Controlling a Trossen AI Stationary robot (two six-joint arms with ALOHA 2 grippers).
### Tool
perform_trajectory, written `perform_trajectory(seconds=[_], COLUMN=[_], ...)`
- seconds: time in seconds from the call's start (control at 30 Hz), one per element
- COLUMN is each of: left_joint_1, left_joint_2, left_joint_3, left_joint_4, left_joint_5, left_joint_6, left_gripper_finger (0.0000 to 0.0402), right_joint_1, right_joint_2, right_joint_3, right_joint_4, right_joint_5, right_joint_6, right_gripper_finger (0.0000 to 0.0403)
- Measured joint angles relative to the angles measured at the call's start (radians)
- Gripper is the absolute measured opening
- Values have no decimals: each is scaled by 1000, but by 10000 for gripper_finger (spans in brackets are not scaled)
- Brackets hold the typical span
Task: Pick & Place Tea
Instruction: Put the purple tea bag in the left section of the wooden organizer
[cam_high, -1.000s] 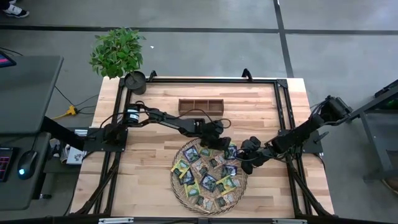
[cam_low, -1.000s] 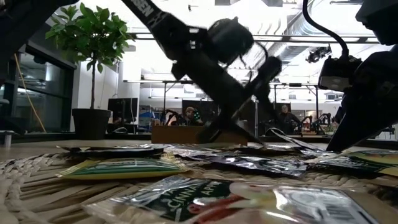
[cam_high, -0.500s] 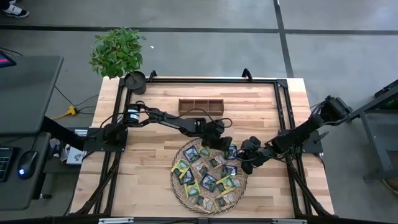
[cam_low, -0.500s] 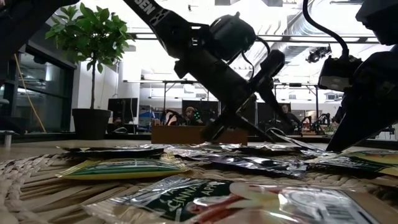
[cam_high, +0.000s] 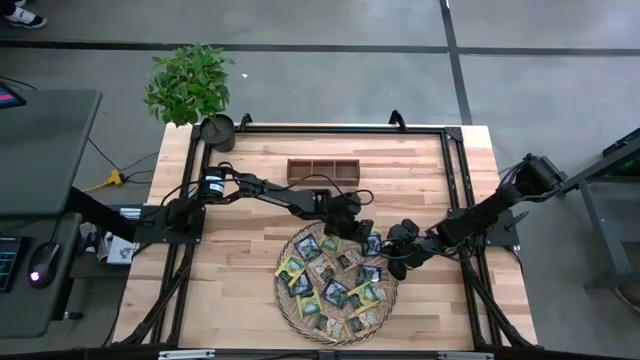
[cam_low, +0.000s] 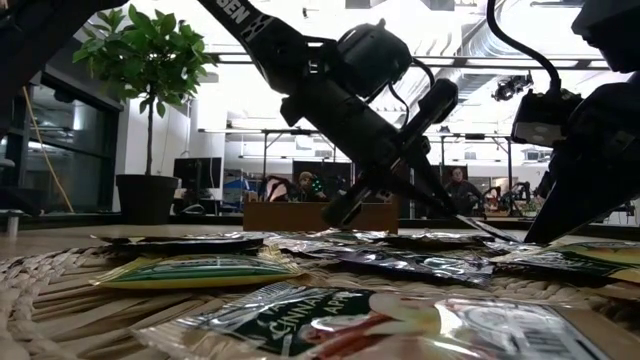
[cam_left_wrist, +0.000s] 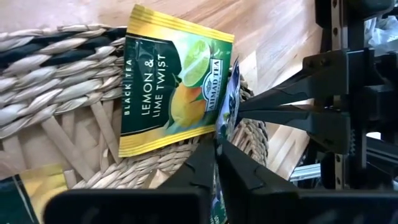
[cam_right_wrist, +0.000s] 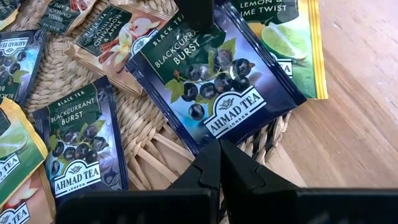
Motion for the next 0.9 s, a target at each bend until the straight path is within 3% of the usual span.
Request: perform_trajectory(seconds=[0.43,0.67,0.9], left_joint_1=[7,21,33], left_joint_2=[0,0,0], left_joint_3=[0,1,108], left_joint_4=[0,13,-49], left_joint_5=[1,52,97], left_joint_6=[45,89,188], left_gripper_finger=[1,0,0], right_joint_1=[0,-1,0], right_joint_2=[0,0,-1], right_joint_3=[0,1,1], right_joint_4=[5,18,52], right_joint_5=[-15,-64,-114], right_joint_6=[0,0,-9], right_gripper_finger=[0,0,0])
